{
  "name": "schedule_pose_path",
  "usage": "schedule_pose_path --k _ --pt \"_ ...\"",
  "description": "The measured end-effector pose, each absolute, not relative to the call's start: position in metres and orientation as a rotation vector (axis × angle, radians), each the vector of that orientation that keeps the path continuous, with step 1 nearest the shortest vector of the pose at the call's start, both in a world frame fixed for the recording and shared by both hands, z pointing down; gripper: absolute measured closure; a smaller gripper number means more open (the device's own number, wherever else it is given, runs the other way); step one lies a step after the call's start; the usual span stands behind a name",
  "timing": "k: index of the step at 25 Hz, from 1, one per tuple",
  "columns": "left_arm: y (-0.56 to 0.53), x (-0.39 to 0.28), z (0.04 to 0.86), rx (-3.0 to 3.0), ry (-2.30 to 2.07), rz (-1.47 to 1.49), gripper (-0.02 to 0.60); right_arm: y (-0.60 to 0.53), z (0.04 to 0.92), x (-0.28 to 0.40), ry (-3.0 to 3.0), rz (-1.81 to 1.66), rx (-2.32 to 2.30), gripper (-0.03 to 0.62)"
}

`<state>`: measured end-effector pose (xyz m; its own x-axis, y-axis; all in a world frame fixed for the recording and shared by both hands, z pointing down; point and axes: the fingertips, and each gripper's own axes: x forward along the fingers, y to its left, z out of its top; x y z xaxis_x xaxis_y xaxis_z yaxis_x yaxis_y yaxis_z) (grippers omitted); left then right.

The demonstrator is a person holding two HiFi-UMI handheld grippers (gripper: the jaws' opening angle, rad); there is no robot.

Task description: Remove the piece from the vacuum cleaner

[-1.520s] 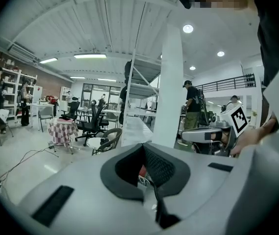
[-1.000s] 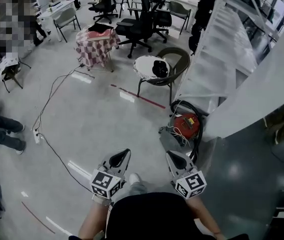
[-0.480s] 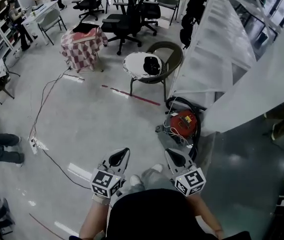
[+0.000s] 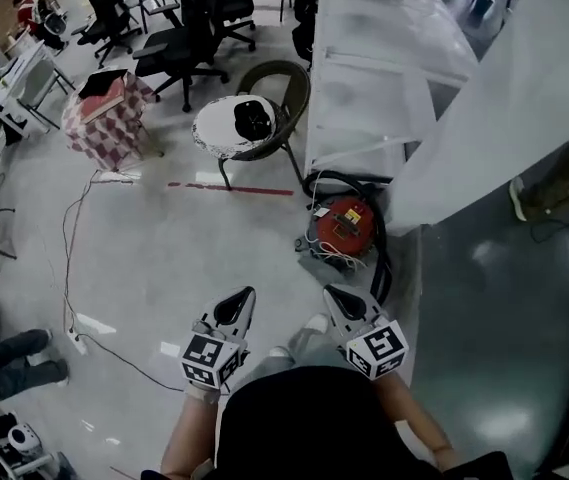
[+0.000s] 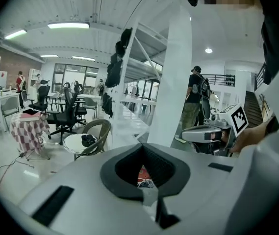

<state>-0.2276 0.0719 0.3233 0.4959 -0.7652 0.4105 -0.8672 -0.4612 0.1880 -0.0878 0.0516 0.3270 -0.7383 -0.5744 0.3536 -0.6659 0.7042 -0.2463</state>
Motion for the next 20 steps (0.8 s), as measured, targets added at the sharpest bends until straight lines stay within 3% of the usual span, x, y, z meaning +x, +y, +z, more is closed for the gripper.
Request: schedule_pose_path --k 10,20 --pt "0.020 -0.144 0.355 2.501 -1.087 0.557 0.563 0.028 0.370 -0.006 -2.532 0.645 1.221 0.565" --pt "-0.017 -0.100 0.403 2.519 -0.764 0.709 0.563 0.019 0.418 0.041 -2.331 0.732 1.423 0.565"
